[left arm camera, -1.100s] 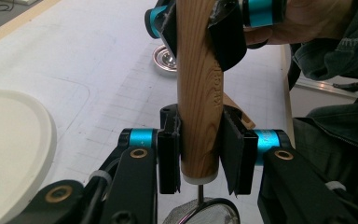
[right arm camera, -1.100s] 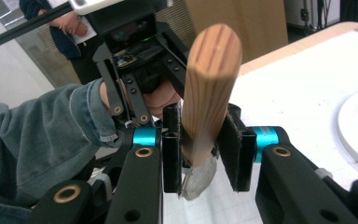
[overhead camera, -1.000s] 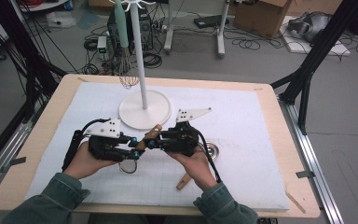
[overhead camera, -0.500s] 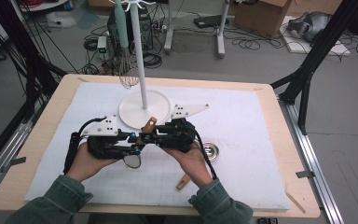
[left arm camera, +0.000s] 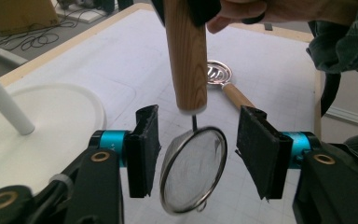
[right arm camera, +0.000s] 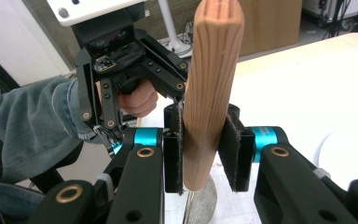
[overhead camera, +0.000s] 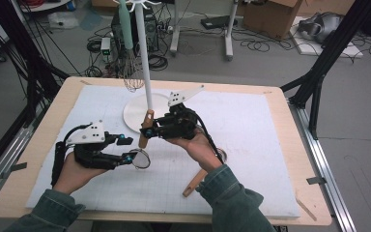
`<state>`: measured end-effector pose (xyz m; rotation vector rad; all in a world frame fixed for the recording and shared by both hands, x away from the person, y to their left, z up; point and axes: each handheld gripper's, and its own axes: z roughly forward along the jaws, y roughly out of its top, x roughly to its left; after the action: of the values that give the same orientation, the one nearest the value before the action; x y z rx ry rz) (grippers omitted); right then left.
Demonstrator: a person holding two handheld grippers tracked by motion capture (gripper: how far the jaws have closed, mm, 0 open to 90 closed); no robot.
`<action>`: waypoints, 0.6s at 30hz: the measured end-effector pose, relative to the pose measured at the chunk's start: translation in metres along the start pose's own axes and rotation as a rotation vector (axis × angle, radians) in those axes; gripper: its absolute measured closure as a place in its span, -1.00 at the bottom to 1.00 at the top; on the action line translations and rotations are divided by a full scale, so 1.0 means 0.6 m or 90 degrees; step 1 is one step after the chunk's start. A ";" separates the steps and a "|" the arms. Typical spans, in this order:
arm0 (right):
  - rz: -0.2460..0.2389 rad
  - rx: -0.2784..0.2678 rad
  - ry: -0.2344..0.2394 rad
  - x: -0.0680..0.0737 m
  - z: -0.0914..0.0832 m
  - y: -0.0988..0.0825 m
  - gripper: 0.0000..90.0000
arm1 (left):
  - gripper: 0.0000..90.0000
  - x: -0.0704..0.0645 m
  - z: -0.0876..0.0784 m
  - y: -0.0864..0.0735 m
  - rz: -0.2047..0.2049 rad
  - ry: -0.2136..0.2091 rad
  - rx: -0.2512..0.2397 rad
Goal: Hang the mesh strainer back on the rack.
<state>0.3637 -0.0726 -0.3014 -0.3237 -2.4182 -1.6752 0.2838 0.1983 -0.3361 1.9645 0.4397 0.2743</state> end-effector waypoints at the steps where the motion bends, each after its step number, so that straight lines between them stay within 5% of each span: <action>1: -0.004 0.003 0.003 -0.002 0.001 0.004 0.62 | 0.04 0.001 -0.002 -0.003 -0.004 0.001 0.000; 18: -0.050 0.039 0.010 -0.034 -0.012 0.088 0.62 | -0.18 0.008 -0.019 -0.031 -0.028 0.025 0.007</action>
<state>0.3981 -0.0627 -0.2571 -0.2083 -2.4959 -1.6246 0.2803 0.2168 -0.3481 1.9610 0.5098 0.2827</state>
